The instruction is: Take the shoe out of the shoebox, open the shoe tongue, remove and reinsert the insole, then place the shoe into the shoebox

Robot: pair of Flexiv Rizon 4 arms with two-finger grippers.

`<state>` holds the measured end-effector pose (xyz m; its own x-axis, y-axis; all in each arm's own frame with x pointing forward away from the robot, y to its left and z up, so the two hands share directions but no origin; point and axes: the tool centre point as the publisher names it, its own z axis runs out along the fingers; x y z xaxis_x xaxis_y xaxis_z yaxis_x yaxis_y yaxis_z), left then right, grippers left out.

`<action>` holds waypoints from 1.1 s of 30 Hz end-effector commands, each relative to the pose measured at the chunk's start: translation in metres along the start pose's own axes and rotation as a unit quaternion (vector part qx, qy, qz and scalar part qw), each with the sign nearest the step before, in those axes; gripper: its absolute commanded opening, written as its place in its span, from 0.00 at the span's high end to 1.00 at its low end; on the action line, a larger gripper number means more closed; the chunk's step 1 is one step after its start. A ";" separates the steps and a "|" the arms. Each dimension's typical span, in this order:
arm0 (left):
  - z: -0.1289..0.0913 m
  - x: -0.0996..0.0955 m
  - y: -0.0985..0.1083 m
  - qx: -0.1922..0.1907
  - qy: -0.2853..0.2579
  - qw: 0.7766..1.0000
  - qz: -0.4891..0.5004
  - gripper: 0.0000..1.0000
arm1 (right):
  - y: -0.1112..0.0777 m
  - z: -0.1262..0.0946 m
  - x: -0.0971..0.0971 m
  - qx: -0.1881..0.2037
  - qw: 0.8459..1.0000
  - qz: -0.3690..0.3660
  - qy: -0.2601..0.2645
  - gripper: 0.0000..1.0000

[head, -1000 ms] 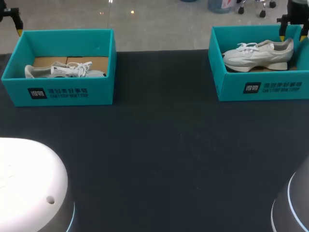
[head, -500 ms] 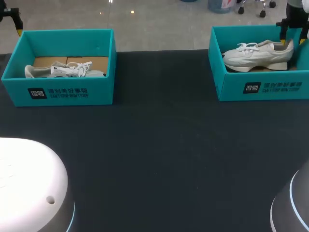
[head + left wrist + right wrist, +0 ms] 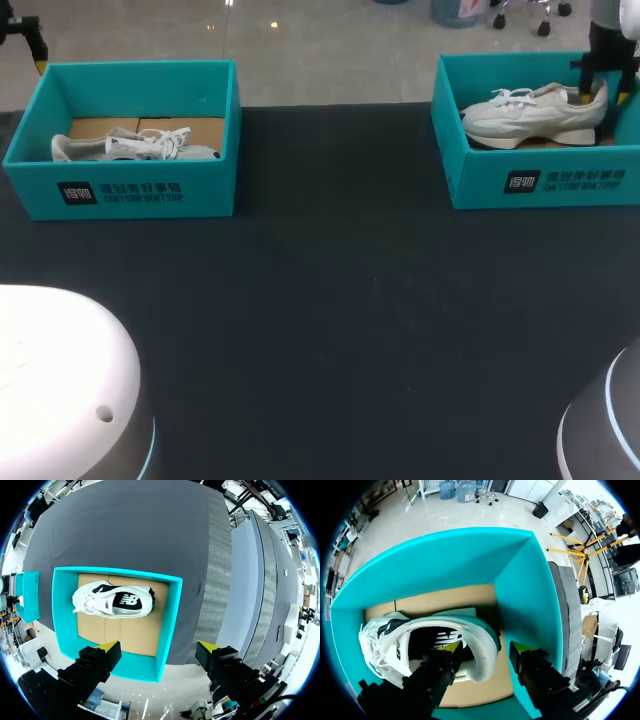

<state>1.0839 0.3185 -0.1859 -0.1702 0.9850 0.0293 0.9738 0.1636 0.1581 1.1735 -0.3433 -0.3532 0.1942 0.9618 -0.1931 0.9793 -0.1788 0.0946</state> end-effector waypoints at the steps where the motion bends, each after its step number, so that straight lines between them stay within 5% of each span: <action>1: -0.001 0.000 0.000 0.000 0.001 1.000 0.001 0.00 | 0.010 0.015 0.002 0.026 1.000 -0.002 -0.002 0.42; 12: -0.001 0.000 0.000 0.000 0.001 1.000 0.001 0.00 | 0.008 0.030 0.004 0.042 0.999 -0.002 -0.004 0.38; 17: -0.001 0.000 0.000 0.000 0.001 1.000 0.001 0.00 | 0.008 0.036 0.004 0.050 0.999 -0.011 -0.011 0.50; 24: -0.001 0.000 0.000 0.000 0.001 1.000 0.001 0.00 | 0.006 0.042 0.002 0.060 0.998 -0.009 -0.018 0.53; 27: -0.001 0.000 0.000 0.000 0.001 1.000 0.001 0.00 | 0.005 0.043 0.001 0.062 0.998 -0.007 -0.021 0.61; 31: -0.001 0.000 0.000 0.000 0.001 1.000 0.001 0.00 | 0.003 0.043 0.000 0.064 0.998 -0.005 -0.026 0.95; 33: -0.001 0.000 0.000 0.000 0.001 1.000 0.001 0.00 | 0.003 0.043 0.000 0.063 0.998 -0.003 -0.028 1.00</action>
<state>1.0839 0.3185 -0.1859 -0.1702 0.9850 0.0292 0.9738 0.1636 0.1581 1.1700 -0.3566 -0.3866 0.1879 0.9512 -0.2446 0.9822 -0.1815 0.0487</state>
